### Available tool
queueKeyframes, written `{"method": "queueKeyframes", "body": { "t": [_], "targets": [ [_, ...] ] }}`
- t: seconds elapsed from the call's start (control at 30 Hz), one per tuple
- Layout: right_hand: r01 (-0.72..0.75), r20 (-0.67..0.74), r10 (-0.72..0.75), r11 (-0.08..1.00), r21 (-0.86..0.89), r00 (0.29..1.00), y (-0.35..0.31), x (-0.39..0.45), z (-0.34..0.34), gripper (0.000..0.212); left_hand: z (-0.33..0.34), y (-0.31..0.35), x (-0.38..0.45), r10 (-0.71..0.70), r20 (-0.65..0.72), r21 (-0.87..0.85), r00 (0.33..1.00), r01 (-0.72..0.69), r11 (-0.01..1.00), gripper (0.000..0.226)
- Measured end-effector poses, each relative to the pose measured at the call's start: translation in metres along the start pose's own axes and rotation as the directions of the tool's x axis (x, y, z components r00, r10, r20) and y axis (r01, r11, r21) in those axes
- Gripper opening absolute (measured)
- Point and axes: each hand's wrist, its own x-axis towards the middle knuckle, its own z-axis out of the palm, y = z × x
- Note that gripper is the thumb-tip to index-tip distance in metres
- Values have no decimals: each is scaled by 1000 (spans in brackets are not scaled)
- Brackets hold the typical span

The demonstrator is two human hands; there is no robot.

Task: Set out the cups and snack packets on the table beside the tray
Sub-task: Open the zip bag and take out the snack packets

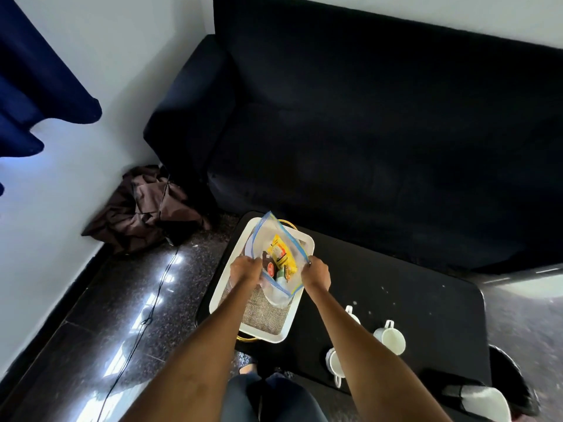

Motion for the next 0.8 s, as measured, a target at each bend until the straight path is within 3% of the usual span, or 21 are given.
{"method": "queueKeyframes", "body": {
  "t": [0.1,0.2,0.27,0.37,0.43,0.6,0.7,0.8],
  "targets": [
    [61,42,-68,988,145,997,-14,6,-3,26,-2,13,-11,247,-130,-46,960,-255,966,25],
    [33,-44,-28,993,111,999,-21,14,-11,29,4,16,-21,384,-30,-169,923,-383,908,36],
    [-23,-134,24,1000,10,991,-15,19,-16,40,8,9,-20,352,22,-238,936,-337,911,44],
    [120,-101,-142,973,-197,985,1,28,-13,52,9,-11,-11,229,-31,-168,973,-231,958,54],
    [211,-66,-228,957,-198,971,10,32,-9,45,7,-29,0,148,-17,-111,989,-149,983,54],
    [378,-245,-414,908,-182,877,9,39,-2,30,3,-64,40,-127,107,-226,986,149,963,42],
    [512,-163,-522,853,-105,837,-13,50,2,18,3,-72,58,-210,196,-148,958,241,959,28],
    [576,1,-576,817,-39,817,-37,64,12,17,8,-78,76,-216,179,-67,960,231,971,41]
  ]
}}
